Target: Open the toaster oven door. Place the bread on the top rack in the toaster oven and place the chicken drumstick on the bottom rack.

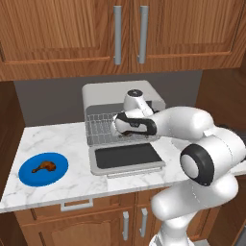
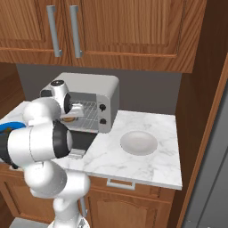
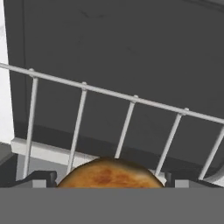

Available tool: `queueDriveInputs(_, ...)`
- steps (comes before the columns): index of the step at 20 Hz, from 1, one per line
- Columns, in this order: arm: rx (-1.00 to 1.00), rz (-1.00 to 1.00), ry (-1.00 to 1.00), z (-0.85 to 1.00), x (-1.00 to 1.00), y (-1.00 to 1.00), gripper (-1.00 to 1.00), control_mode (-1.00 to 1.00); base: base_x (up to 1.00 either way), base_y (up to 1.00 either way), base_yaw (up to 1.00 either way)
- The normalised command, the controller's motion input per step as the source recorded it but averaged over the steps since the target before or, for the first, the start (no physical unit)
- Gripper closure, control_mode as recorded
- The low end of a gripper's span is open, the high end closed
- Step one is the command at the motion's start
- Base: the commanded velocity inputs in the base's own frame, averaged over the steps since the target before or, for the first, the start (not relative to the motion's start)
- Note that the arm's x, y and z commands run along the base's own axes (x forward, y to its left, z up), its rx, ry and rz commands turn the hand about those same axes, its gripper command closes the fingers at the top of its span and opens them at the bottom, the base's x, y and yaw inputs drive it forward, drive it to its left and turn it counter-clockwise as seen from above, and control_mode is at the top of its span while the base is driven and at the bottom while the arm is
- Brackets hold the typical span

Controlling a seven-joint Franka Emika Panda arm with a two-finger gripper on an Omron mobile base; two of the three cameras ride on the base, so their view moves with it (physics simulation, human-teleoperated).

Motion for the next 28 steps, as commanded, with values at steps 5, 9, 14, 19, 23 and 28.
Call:
queueDriveInputs(5,0.0,0.0,-0.03,-0.36,0.39,0.01,1.0,-1.0,0.0,0.0,0.0)
queueDriveInputs(9,0.0,0.0,-0.02,-0.31,0.05,0.0,-1.0,-1.0,0.0,0.0,0.0)
queueDriveInputs(14,0.0,0.0,-0.03,-0.08,0.01,0.04,-1.0,-1.0,0.0,0.0,0.0)
queueDriveInputs(19,0.0,0.0,-0.01,0.07,0.0,0.0,-1.0,-1.0,0.0,0.0,0.0)
queueDriveInputs(23,0.0,0.0,-0.01,0.02,0.0,0.0,-1.0,-1.0,0.0,0.0,0.0)
queueDriveInputs(28,0.0,0.0,0.0,0.01,-0.02,0.0,-1.0,-1.0,0.0,0.0,0.0)
